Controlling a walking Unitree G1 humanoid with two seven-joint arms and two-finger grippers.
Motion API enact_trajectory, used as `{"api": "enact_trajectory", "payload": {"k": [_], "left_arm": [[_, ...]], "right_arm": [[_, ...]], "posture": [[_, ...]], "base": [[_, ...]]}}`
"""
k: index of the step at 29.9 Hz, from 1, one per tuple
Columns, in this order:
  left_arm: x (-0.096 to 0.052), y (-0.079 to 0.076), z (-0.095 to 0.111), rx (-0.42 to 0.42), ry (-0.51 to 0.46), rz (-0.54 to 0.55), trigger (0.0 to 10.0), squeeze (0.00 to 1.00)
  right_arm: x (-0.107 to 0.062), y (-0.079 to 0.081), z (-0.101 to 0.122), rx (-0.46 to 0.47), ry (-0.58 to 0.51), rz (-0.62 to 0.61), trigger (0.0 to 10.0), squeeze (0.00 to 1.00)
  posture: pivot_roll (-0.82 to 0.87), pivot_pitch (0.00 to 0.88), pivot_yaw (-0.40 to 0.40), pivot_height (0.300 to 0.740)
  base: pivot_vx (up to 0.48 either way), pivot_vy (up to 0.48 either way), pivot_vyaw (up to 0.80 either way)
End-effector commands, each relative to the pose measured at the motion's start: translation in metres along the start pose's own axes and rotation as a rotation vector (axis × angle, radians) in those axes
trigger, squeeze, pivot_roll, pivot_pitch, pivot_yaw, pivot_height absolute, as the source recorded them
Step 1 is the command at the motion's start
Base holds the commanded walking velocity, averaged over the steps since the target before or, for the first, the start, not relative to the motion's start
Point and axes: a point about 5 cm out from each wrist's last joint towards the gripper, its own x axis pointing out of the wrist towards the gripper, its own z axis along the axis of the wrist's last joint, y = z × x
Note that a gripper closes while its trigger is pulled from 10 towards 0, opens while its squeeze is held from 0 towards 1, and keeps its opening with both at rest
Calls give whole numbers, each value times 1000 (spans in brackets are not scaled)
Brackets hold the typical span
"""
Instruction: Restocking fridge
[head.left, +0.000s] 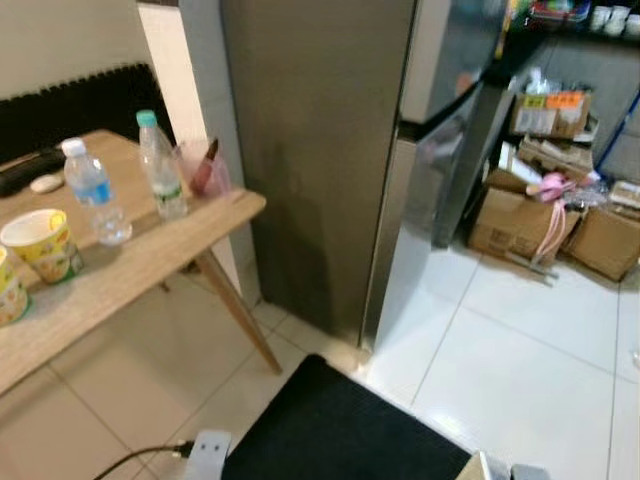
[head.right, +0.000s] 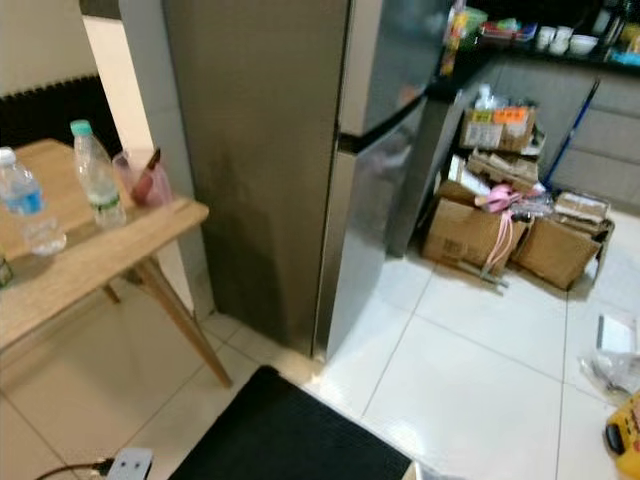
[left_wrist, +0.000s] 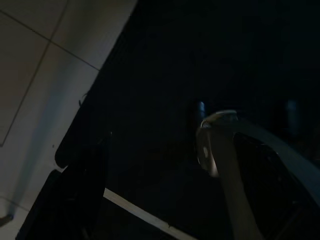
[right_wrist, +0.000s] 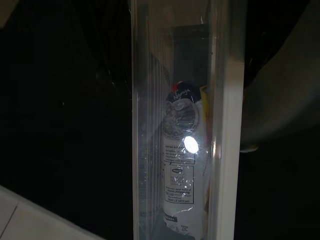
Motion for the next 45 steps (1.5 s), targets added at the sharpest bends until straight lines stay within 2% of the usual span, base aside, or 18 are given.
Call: {"api": "enact_trajectory", "payload": {"k": [1, 6, 15, 21, 31, 45], "left_arm": [[0, -2, -5, -3, 19, -7, 10000, 0], [0, -3, -5, -7, 17, -4, 10000, 0], [-1, -1, -7, -6, 26, 29, 10000, 0], [-1, -3, -8, -9, 27, -2, 10000, 0], [-1, -4, -10, 1, 41, 15, 10000, 0], [0, -7, -11, -32, 42, 1, 10000, 0]], "right_arm": [[0, -5, 5, 0, -15, -15, 10000, 0], [0, -5, 5, -2, -14, -15, 10000, 0], [0, -4, 5, -13, -14, -10, 10000, 0], [0, -4, 4, -18, -13, -9, 10000, 0], [0, -4, 4, -21, -13, -8, 10000, 0], [0, -4, 4, -31, -11, -7, 10000, 0]], "posture": [[-38, 0, -3, 740], [-39, 0, -3, 740], [-39, 0, -4, 740], [-39, 0, -4, 740], [-38, 0, -8, 740], [-38, 0, -11, 740]], "base": [[0, -368, 0], [0, -323, 0], [0, 0, 0], [0, 0, 0], [0, -428, 0], [0, 0, 0]]}}
